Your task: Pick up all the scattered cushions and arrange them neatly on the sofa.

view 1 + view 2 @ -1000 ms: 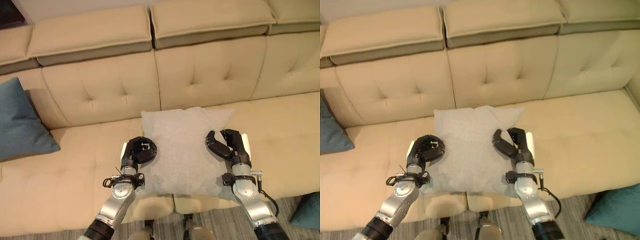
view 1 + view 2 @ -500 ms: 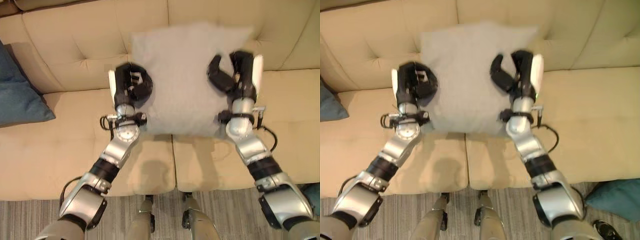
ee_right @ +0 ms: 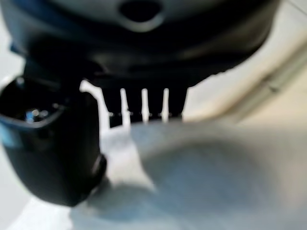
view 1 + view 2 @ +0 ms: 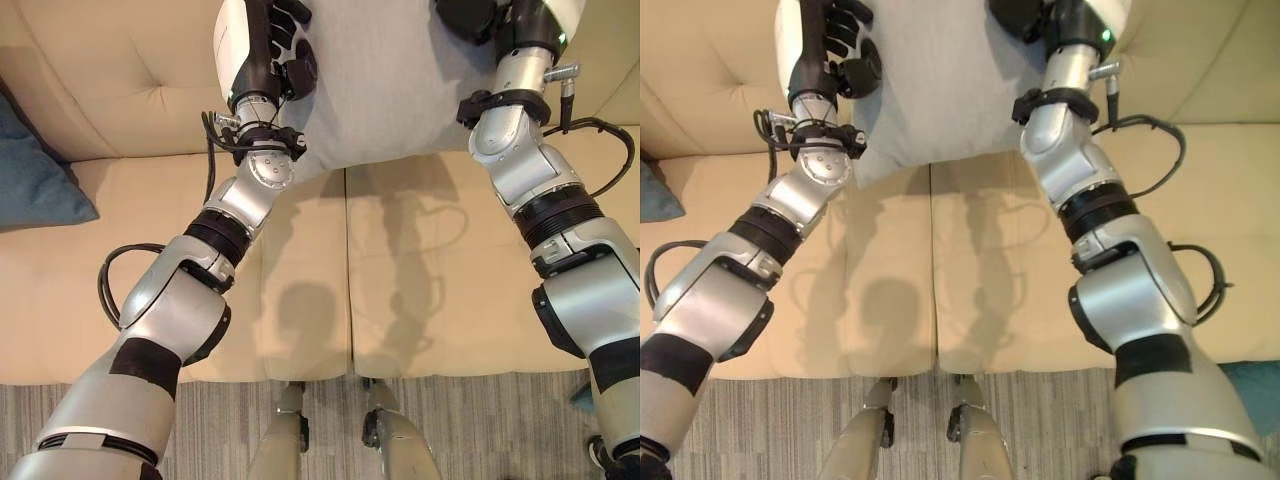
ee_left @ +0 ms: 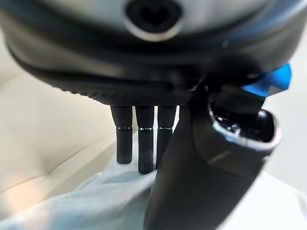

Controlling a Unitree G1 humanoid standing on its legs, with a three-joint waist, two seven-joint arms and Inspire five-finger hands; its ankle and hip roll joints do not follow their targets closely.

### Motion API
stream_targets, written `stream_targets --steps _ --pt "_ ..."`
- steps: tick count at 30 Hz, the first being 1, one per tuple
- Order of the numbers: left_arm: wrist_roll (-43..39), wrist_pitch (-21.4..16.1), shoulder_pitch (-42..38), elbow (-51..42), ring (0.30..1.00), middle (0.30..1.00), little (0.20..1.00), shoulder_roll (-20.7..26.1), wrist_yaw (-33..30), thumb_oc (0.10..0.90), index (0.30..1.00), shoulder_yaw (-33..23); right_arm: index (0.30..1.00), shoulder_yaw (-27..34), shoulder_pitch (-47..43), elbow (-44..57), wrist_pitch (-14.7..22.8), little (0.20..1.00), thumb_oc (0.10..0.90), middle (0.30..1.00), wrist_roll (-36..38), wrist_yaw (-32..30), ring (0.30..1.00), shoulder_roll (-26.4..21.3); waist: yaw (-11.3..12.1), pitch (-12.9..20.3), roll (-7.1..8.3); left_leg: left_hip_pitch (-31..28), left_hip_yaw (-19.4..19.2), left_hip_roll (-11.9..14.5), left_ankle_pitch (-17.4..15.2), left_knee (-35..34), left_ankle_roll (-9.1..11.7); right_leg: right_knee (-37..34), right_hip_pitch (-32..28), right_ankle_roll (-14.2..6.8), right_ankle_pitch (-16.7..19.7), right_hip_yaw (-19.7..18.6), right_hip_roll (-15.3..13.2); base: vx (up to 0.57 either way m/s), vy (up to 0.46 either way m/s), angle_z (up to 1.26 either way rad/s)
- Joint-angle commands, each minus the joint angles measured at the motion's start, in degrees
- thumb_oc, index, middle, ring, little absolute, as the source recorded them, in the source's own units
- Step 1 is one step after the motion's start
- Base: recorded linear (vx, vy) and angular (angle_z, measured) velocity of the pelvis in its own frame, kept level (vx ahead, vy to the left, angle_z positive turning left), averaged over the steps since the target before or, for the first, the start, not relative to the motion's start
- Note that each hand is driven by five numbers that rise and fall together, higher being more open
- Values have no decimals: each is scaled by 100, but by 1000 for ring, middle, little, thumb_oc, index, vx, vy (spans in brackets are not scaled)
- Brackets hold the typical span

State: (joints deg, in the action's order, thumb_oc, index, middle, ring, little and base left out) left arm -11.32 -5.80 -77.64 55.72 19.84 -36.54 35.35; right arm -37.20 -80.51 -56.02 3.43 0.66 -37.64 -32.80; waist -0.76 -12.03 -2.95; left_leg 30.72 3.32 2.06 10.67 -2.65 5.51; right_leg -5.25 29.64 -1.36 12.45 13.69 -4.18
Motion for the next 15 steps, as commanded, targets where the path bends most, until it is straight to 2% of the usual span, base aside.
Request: stream_targets --steps 1,15 --pt "219 -565 -1065 -234 900 900 900 -37 -27 800 900 274 900 -54 -541 305 586 900 800 900 -95 185 900 556 72 220 222 -29 -296 -90 -223 -235 189 25 -199 -678 -634 -202 151 -5 -3 3" --pt "378 -440 261 -326 900 900 900 253 53 800 900 -217 900 396 598 439 684 900 800 900 135 526 900 668 71 -4 219 152 -279 -81 -167 -235 209 25 -4 -655 -607 -190 172 -13 -7 -4"
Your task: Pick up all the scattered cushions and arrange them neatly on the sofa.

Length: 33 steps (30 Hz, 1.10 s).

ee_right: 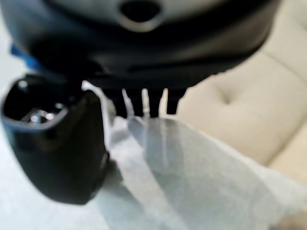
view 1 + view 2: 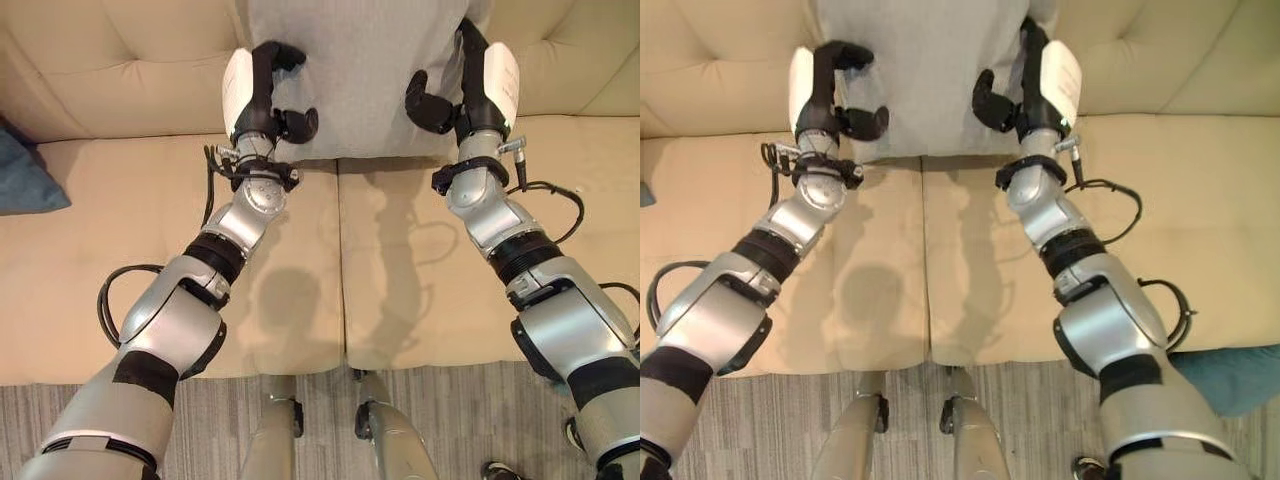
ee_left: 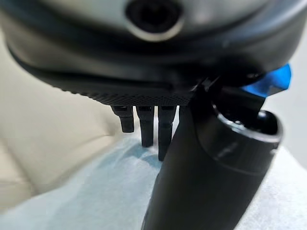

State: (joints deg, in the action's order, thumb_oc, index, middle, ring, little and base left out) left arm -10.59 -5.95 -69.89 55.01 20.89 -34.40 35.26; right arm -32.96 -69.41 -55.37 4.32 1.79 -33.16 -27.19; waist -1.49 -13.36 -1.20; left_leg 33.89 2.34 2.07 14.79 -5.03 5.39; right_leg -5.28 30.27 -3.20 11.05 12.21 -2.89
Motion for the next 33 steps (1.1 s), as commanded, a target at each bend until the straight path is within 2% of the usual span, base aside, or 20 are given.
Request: stream_targets --steps 1,6,11,19,20,22,23,24,25,27,30,31,32,33 --pt "303 -431 -425 -307 900 900 900 160 -153 800 900 -247 900 17 -438 398 608 900 800 900 45 103 900 109 150 120 40 -173 -181 -81 -578 3 224 28 -72 -467 -467 -40 46 -12 -10 -6" --pt "257 -467 121 -651 900 900 900 202 -123 800 900 -477 900 291 53 624 691 900 800 900 339 254 900 231 160 83 38 -215 -177 -62 -583 3 230 28 -111 -460 -478 -49 57 -6 -5 -2" --pt "237 -513 371 -789 900 900 900 164 -60 800 900 -572 900 280 309 585 657 900 800 900 250 387 900 279 175 61 38 -240 -186 -56 -581 3 233 28 -147 -452 -487 -30 55 -6 -1 0" --pt "15 -647 537 -1087 900 900 900 289 28 800 900 -776 900 597 396 811 620 900 800 900 244 292 900 31 192 56 34 -365 -197 -43 -572 3 251 28 -290 -456 -513 9 72 -16 -1 1" --pt "-215 -756 828 -1428 900 900 900 384 18 800 900 -1037 900 843 576 1302 635 900 800 900 289 219 900 -132 192 82 40 -473 -213 -33 -594 3 250 28 -404 -454 -538 17 74 0 0 0" --pt "-308 -784 1012 -1613 900 900 900 384 17 800 900 -1154 900 956 729 1544 637 900 800 900 286 202 900 -179 191 94 48 -534 -215 -29 -613 3 249 28 -473 -453 -559 22 72 0 0 0" --pt "-471 -902 1511 -2123 900 900 900 499 141 800 900 -1445 900 1167 1221 2043 674 900 800 900 526 428 900 -399 176 133 66 -722 -249 -12 -666 3 244 28 -665 -443 -595 36 61 0 0 0" --pt "-469 -895 1524 -2138 900 900 900 499 141 800 900 -1447 900 1171 1236 2057 667 900 800 900 525 429 900 -401 170 141 65 -706 -243 -18 -640 3 239 28 -651 -443 -576 41 56 39 5 4" --pt "-480 -943 2221 -2718 900 900 900 589 294 800 900 -1729 900 1354 1886 2574 682 900 800 900 577 708 900 -679 167 187 88 -920 -286 -2 -718 3 232 28 -860 -432 -630 63 44 30 7 8" --pt "-485 -956 3231 -3296 900 900 900 579 525 800 900 -2066 900 1717 2955 3191 714 900 800 900 546 1046 900 -877 156 263 94 -1128 -334 -8 -756 3 212 28 -1093 -425 -659 90 11 67 6 12" --pt "-486 -944 4735 -3800 900 900 900 372 924 800 900 -2495 900 2249 4494 3610 759 900 800 900 319 1446 900 -793 151 362 70 -1474 -403 -18 -862 3 176 28 -1463 -423 -757 121 -33 62 13 10" --pt "-484 -938 4750 -3814 900 900 900 373 925 800 900 -2492 900 2256 4514 3624 754 900 800 900 316 1448 900 -791 149 378 71 -1458 -398 -23 -844 3 172 28 -1449 -423 -743 126 -37 62 25 5" --pt "-453 -897 5556 -3899 900 900 900 267 1209 800 900 -2650 900 2483 5278 3704 767 900 800 900 160 1693 900 -682 143 446 48 -1677 -427 -24 -895 3 145 28 -1658 -420 -803 164 -68 66 19 0" --pt "-482 -850 5940 -3750 900 900 900 186 1375 800 900 -2717 900 2579 5639 3662 777 900 800 900 77 1817 900 -606 136 470 45 -1813 -434 -28 -934 3 134 28 -1796 -420 -839 163 -65 78 19 0"
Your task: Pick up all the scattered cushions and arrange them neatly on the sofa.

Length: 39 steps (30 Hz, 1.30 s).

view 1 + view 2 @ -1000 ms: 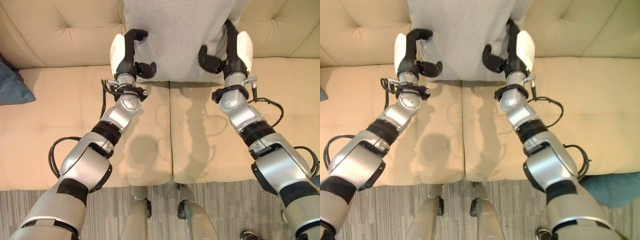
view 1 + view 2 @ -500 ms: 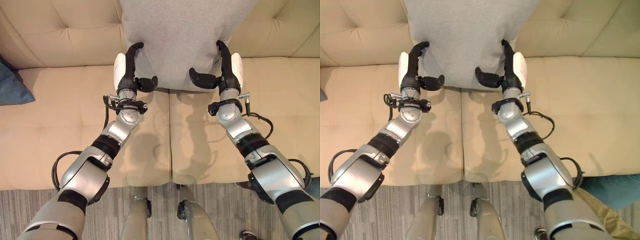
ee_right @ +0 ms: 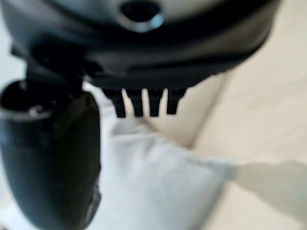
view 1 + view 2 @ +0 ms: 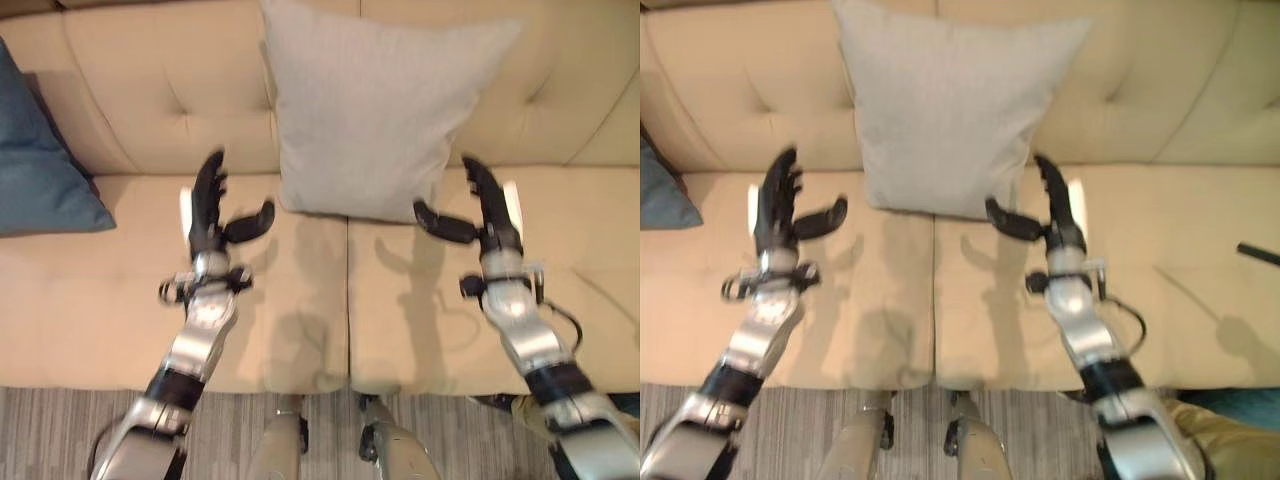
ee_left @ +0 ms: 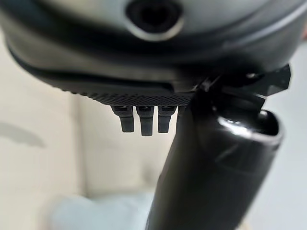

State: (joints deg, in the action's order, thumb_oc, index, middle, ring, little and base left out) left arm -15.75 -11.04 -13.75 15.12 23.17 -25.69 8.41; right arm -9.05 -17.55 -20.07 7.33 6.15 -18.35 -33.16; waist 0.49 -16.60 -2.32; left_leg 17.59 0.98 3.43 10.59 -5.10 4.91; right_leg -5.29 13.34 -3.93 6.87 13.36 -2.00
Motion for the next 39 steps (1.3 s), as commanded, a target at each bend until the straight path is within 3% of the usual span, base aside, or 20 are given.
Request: stream_targets --steps 1,3,4,6,7,11,14,21,39 --pt "-34 -283 671 446 900 900 900 -106 713 800 900 -57 900 219 727 17 470 900 800 900 -444 458 900 36 -63 816 150 -296 -315 -157 -536 10 166 29 -225 -341 -445 72 -166 56 13 -1" --pt "49 -248 925 607 900 900 900 -104 900 800 900 -83 900 246 935 -124 454 900 800 900 -513 603 900 79 -73 854 137 -387 -328 -150 -533 10 154 29 -324 -335 -467 76 -171 17 11 0" --pt "40 -119 1326 1178 900 900 900 -286 1163 800 900 -68 900 252 1220 -531 428 900 800 900 -570 749 900 292 -75 891 124 -582 -362 -159 -577 10 124 29 -529 -327 -510 78 -172 0 0 0" --pt "40 -121 1323 1180 900 900 900 -286 1164 800 900 -68 900 253 1218 -532 429 900 800 900 -570 749 900 292 -82 906 123 -554 -355 -162 -561 10 121 29 -505 -327 -498 85 -175 34 17 5" --pt "488 153 1723 3023 900 900 900 -647 1560 800 900 -6 900 120 1521 -1940 395 900 800 900 -694 947 900 782 -84 988 114 -955 -418 -185 -643 10 69 53 -925 -321 -581 112 -184 78 25 4" --pt "921 333 1682 4629 900 900 900 -924 1612 800 900 -113 900 82 1556 -3281 298 900 800 900 -729 904 900 1177 -67 1133 152 -1229 -435 -193 -740 10 32 80 -1212 -307 -677 97 -178 62 2 6" --pt "1132 432 1660 5243 900 900 900 -981 1564 800 900 -228 900 135 1689 -3772 226 900 800 900 -629 942 900 1386 -68 1230 188 -1388 -448 -197 -811 10 5 71 -1360 -298 -719 78 -179 38 -5 2" --pt "1286 496 1675 5568 900 900 900 -1029 1539 800 900 -277 900 174 1719 -4505 80 900 800 900 -583 916 900 1574 -42 1388 242 -1585 -458 -201 -910 10 -64 60 -1545 -290 -771 29 -174 7 -3 -2" --pt "1306 422 1494 5086 900 900 900 -1018 1504 800 900 61 900 -126 1618 -4382 40 900 800 900 -713 797 900 1570 -36 1397 293 -1676 -410 -248 -999 10 -138 65 -1627 -283 -761 -32 -202 -1 0 0"
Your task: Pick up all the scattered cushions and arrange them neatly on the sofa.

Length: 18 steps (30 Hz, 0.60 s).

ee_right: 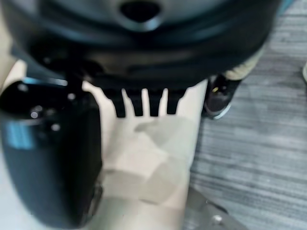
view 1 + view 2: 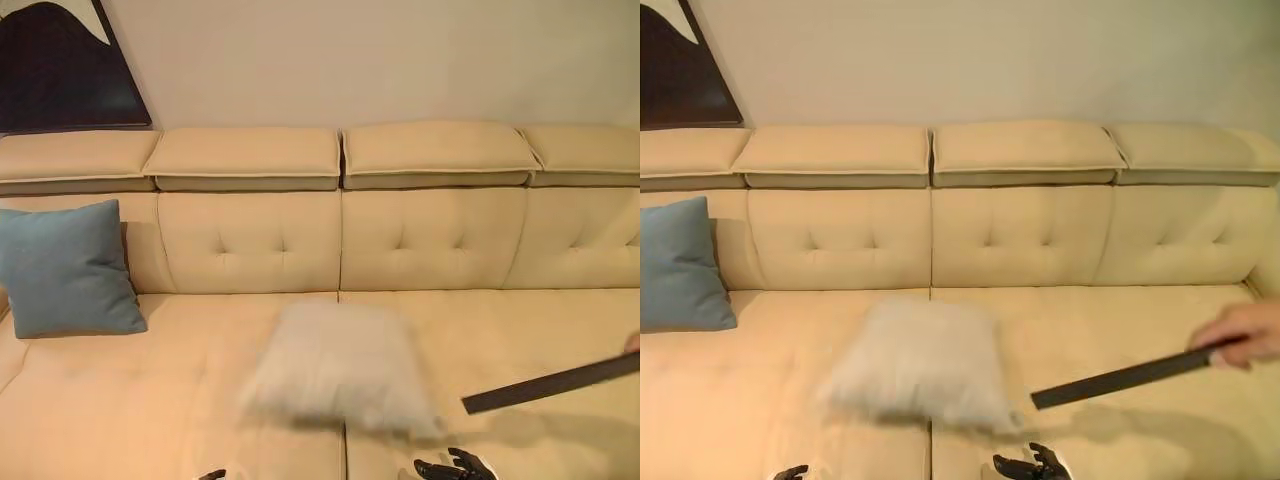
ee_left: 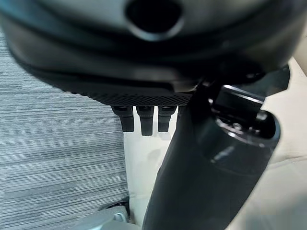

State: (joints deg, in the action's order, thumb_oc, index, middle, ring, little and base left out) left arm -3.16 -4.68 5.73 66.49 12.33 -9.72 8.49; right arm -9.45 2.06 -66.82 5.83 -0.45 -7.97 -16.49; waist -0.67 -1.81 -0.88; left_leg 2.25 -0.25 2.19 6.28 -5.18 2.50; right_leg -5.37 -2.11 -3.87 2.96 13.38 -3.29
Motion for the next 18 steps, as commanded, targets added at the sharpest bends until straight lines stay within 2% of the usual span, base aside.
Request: stream_targets --steps 1,18 --pt "38 -214 -457 -57 900 900 900 64 -92 800 900 62 900 -91 -345 292 189 900 800 900 -70 -253 900 -100 83 -79 153 -150 -282 -127 -577 18 100 73 -94 -288 -377 -36 -72 0 0 0" --pt "51 -203 -520 -59 900 900 900 64 -119 800 900 124 900 -185 -421 305 168 900 800 900 -199 -341 900 -135 92 -72 181 -257 -272 -140 -656 18 71 75 -185 -294 -390 -49 -92 0 0 0"
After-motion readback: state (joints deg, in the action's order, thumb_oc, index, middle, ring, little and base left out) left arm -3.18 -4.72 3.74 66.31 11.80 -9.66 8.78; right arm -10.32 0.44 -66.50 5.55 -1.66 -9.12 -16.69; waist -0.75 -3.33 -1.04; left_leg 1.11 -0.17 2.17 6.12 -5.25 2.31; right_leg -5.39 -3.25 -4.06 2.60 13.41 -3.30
